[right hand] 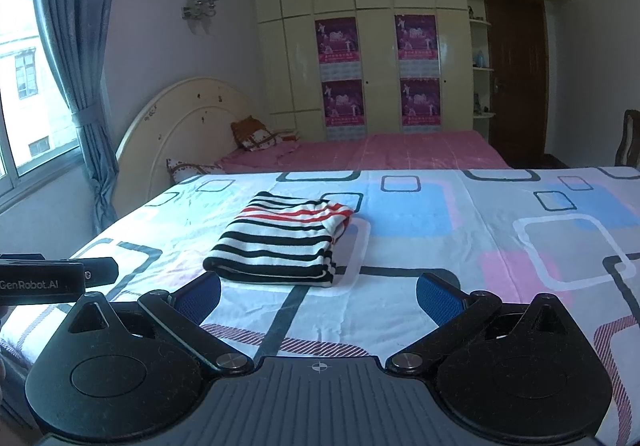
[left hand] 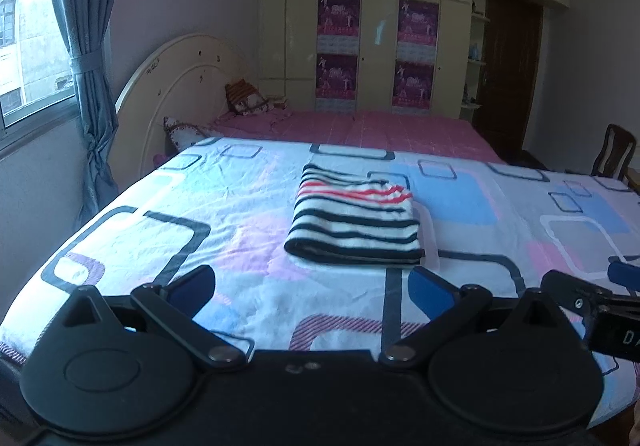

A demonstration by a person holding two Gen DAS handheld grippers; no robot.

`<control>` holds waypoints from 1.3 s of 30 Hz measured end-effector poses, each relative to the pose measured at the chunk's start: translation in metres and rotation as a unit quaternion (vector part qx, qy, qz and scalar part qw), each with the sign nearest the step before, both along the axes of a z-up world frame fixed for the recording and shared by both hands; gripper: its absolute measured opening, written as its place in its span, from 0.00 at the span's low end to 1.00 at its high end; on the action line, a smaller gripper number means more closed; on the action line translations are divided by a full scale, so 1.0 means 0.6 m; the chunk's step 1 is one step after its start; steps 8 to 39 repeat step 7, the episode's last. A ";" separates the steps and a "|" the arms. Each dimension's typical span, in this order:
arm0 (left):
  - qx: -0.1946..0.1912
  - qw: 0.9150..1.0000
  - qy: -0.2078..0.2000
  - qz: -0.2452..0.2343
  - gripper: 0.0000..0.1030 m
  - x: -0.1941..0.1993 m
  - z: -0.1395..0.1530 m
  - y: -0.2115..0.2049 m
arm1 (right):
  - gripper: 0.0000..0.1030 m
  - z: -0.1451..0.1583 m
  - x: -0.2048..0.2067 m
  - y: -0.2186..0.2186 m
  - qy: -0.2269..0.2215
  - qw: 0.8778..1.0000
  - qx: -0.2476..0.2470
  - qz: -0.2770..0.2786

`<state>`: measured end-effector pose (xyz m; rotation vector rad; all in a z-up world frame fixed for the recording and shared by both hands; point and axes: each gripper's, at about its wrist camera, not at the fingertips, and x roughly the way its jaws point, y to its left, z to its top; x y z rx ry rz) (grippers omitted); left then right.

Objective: Fold small clothes

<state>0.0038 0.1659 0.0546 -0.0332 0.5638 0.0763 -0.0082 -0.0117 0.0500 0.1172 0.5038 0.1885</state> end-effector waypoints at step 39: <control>0.001 1.000 0.010 -0.012 1.00 0.036 -0.015 0.000 | 1.00 -0.017 0.024 0.000 0.016 1.000 -0.001 0.001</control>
